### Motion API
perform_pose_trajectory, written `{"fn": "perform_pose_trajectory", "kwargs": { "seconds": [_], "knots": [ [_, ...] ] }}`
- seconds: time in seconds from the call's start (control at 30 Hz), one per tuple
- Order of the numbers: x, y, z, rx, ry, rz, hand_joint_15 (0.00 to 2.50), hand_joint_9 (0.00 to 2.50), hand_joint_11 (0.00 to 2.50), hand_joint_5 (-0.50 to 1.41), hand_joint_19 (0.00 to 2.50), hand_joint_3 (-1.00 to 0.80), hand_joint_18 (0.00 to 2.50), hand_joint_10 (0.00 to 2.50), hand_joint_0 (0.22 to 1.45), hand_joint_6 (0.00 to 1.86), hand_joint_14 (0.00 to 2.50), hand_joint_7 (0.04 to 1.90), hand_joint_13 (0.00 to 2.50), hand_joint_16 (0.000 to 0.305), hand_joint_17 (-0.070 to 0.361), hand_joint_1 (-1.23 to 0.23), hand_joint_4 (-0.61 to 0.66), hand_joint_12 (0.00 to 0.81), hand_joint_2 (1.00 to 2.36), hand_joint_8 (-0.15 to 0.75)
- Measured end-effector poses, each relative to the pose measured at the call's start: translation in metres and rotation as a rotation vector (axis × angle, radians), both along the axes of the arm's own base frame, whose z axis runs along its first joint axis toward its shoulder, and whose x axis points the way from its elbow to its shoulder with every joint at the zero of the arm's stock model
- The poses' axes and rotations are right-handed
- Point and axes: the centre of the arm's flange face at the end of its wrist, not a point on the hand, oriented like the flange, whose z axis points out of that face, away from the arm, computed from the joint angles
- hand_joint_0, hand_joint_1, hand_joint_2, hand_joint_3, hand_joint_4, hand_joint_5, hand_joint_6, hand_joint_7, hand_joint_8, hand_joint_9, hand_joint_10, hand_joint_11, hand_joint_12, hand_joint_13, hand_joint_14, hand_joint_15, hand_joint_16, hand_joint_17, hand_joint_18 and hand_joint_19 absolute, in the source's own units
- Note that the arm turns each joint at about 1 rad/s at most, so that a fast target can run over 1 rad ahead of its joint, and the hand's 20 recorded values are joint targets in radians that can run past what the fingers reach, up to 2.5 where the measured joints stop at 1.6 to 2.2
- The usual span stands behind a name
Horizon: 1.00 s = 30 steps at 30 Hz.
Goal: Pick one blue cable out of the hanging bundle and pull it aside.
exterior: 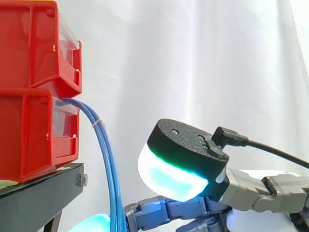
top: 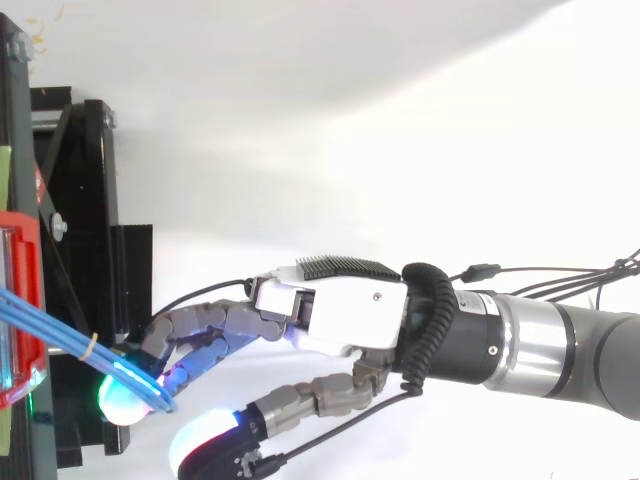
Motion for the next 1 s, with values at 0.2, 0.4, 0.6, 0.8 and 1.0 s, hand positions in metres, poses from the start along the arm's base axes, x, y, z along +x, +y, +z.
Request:
{"fn": "perform_pose_trajectory", "kwargs": {
  "seconds": [0.2,0.4,0.6,0.8,1.0],
  "knots": [
    [0.0,-0.001,0.003,0.039,-0.008,0.003,0.19,0.72,0.19,-0.05,0.43,-0.48,0.41,0.01,0.58,0.5,0.01,1.09,0.43,0.051,0.115,-0.58,0.27,0.349,1.0,0.324],
    [-0.001,-0.006,0.004,0.07,0.001,0.015,0.19,0.72,0.18,-0.05,0.44,-0.48,0.41,0.01,0.58,0.5,0.01,1.1,0.43,0.051,0.114,-0.58,0.28,0.348,1.0,0.323],
    [-0.004,-0.012,0.002,0.101,0.028,0.018,0.19,0.73,0.19,-0.05,0.43,-0.46,0.42,0.01,0.59,0.5,0.01,1.16,0.43,0.05,0.113,-0.59,0.26,0.346,1.0,0.326],
    [-0.009,-0.019,0.016,0.127,0.051,0.011,0.19,0.72,0.19,-0.05,0.43,-0.42,0.42,0.01,0.59,0.5,0.01,1.31,0.43,0.05,0.113,-0.61,0.2,0.345,1.01,0.323],
    [-0.02,-0.033,0.043,0.114,0.104,-0.007,0.18,0.73,0.2,-0.06,0.43,-0.36,0.42,0.01,0.6,0.56,0.01,1.29,0.43,0.05,0.113,-0.62,0.17,0.346,1.01,0.325]
  ]
}}
